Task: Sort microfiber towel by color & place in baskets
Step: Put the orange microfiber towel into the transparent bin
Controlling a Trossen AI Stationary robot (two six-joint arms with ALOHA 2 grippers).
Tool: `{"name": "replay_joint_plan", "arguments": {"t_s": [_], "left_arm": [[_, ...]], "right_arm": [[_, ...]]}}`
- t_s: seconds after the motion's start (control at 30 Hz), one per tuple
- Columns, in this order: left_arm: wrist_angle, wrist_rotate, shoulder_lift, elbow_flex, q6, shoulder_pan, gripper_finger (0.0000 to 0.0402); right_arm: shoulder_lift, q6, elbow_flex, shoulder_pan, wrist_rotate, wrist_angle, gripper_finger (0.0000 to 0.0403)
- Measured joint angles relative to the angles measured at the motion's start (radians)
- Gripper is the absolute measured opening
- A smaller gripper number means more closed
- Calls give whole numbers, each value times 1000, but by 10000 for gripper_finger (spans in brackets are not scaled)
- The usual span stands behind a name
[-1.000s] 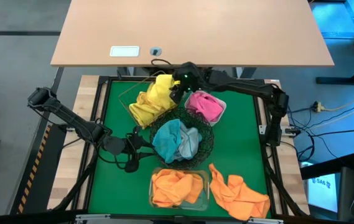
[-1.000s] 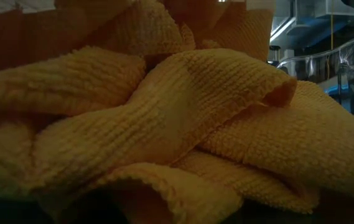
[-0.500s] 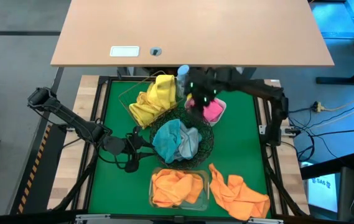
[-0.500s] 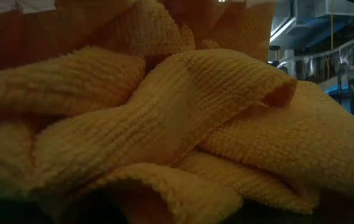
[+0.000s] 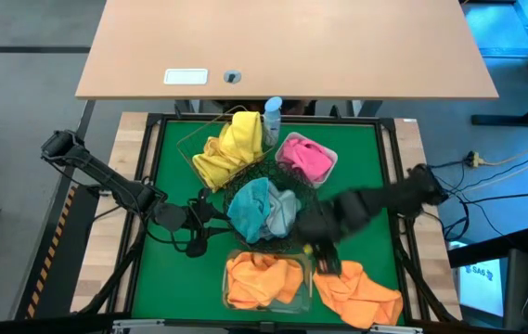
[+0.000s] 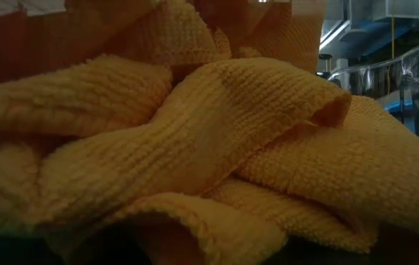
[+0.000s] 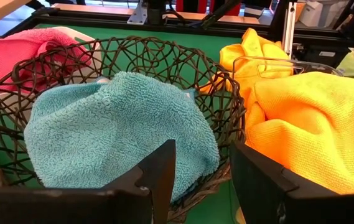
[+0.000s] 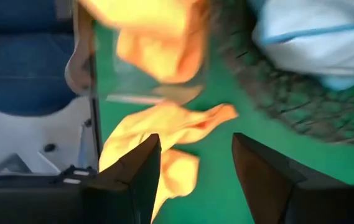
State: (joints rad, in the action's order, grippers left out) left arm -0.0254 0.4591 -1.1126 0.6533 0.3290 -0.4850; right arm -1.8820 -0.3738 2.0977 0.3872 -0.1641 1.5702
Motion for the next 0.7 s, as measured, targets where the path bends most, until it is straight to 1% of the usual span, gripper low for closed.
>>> {"name": "replay_joint_plan", "arguments": {"t_s": [0.23, 0.33, 0.5, 0.6, 0.7], "left_arm": [[0, 0, 0, 0, 0, 0, 144], [0, 0, 0, 0, 0, 0, 144], [0, 0, 0, 0, 0, 0, 144], [0, 0, 0, 0, 0, 0, 144], [0, 0, 0, 0, 0, 0, 144]], "right_arm": [[0, -195, -60, 244, 163, 0, 198], [0, -319, -119, 325, 215, 1, 198], [0, -550, -247, 438, 253, -12, 198], [0, -613, -341, 493, 252, -81, 198], [0, -640, -439, 536, 242, -171, 198]]}}
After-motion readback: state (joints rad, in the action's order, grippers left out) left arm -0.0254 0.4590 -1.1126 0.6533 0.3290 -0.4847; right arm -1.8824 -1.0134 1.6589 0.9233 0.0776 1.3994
